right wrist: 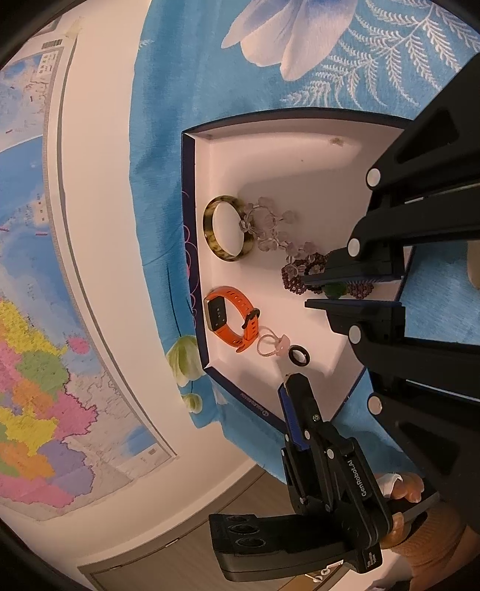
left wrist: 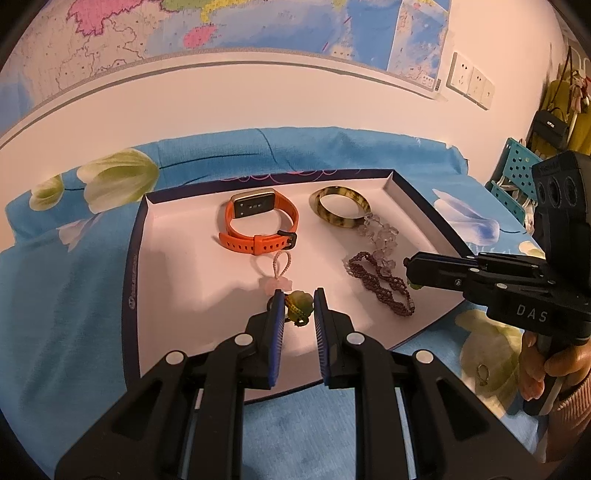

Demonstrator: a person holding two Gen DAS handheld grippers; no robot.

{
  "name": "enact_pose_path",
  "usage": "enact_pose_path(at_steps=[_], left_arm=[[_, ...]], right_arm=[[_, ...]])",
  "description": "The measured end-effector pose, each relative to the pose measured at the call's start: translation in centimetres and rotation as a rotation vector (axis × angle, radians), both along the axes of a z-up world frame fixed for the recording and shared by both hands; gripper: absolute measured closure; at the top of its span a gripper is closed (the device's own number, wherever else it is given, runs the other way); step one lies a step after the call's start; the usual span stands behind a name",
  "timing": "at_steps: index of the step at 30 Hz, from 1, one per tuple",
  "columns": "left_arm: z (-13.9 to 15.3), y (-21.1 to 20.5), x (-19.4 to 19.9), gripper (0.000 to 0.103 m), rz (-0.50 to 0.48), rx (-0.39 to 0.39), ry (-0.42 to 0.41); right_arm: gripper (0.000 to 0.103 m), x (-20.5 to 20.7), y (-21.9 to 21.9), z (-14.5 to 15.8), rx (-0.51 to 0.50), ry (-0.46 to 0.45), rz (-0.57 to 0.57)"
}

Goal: Organize jewelry
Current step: 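Carry the green bead and pendant into the tray and open both tools, then withdraw both tools toward the silver ring and the gold green-stone ring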

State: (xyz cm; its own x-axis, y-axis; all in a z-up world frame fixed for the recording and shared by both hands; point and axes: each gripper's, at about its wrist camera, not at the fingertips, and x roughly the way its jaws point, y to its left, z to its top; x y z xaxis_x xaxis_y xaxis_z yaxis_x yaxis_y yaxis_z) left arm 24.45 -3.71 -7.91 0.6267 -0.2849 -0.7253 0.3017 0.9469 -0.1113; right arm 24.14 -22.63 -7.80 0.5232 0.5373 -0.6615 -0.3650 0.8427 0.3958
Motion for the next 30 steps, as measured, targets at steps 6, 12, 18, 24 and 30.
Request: enact_pose_path(at_steps=[6,12,18,24,30], left_arm=[[-0.5,0.0,0.5,0.086,0.002,0.003,0.020],[-1.0,0.0,1.0,0.085,0.003,-0.004,0.041],[-0.3,0.4,0.4,0.078,0.019,-0.013,0.018],[1.5,0.6,-2.1,0.063,0.001,-0.008,-0.056],[1.8,-0.3,-5.7,0.059,-0.096,-0.019,-0.084]], right_arm=[[0.097,0.3,0.3,-0.3,-0.009,0.010,0.003],[0.095,0.7,0.5,-0.8,-0.018,0.026,0.003],[0.095,0.4,0.2,-0.5,-0.003,0.015,-0.009],[0.089,-0.7,-0.9,0.7,0.027,-0.006,-0.020],[0.083,-3.1,-1.7,1.7,0.016,-0.033,-0.016]])
